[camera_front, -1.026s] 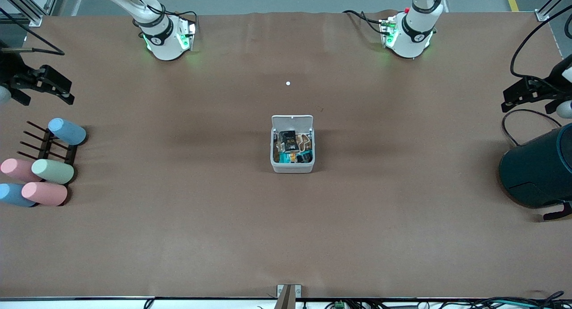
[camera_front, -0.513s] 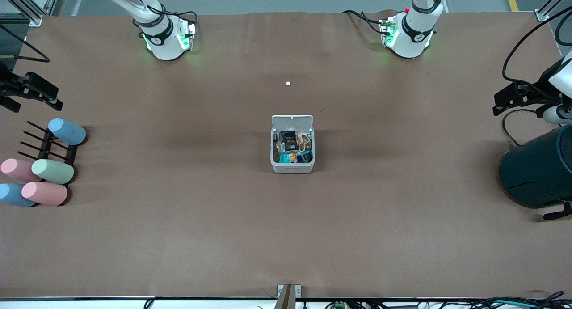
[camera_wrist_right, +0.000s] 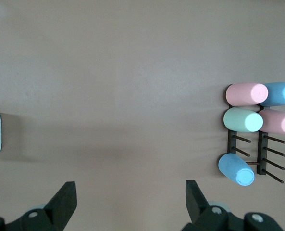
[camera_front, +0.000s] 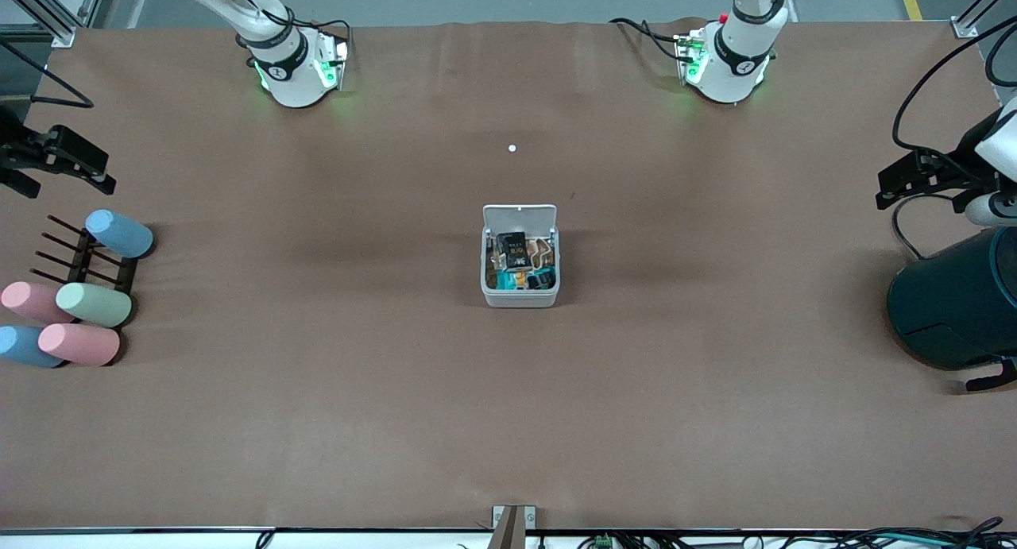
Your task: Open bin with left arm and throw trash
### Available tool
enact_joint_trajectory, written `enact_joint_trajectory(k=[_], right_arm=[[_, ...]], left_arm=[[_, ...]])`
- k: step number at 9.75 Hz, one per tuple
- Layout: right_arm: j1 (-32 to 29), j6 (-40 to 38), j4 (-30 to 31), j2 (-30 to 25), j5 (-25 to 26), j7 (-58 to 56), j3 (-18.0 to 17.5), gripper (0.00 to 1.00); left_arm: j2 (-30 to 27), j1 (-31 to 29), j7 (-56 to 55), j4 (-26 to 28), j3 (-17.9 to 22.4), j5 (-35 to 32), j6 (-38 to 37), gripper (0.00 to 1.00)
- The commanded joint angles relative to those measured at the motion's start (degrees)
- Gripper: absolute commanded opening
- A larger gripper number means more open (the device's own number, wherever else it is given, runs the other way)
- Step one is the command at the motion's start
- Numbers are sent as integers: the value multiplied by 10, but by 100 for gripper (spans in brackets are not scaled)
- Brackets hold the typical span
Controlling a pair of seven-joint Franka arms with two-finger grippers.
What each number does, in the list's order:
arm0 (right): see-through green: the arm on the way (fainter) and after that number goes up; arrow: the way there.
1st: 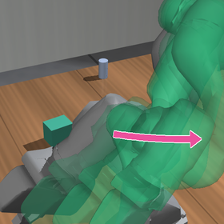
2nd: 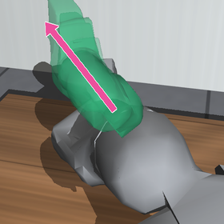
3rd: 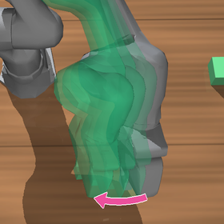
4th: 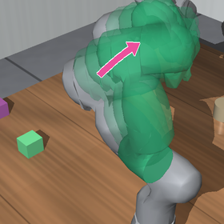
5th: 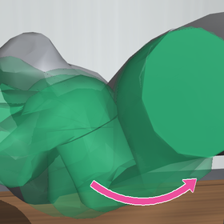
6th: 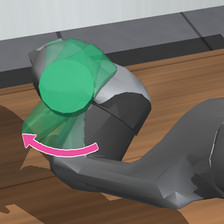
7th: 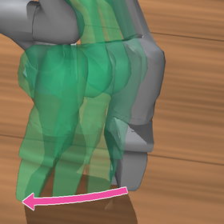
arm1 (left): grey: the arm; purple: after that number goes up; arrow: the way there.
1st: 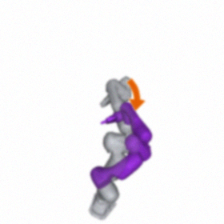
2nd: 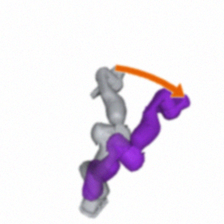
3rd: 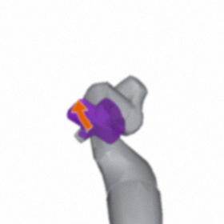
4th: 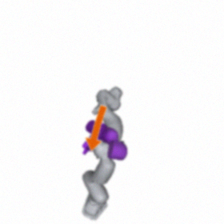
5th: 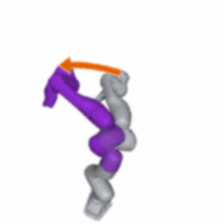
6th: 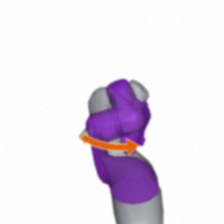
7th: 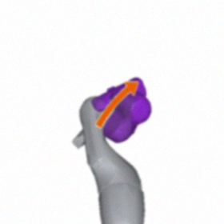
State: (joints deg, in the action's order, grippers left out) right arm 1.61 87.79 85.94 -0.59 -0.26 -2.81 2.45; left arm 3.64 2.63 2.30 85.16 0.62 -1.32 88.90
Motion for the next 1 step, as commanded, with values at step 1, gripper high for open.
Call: enact_joint_trajectory(k=[1], right_arm=[[-3,-22,-2,-6,3,-4,5,100]], left_arm=[[7,-5,-5,-16,-3,-3,-1,100]])
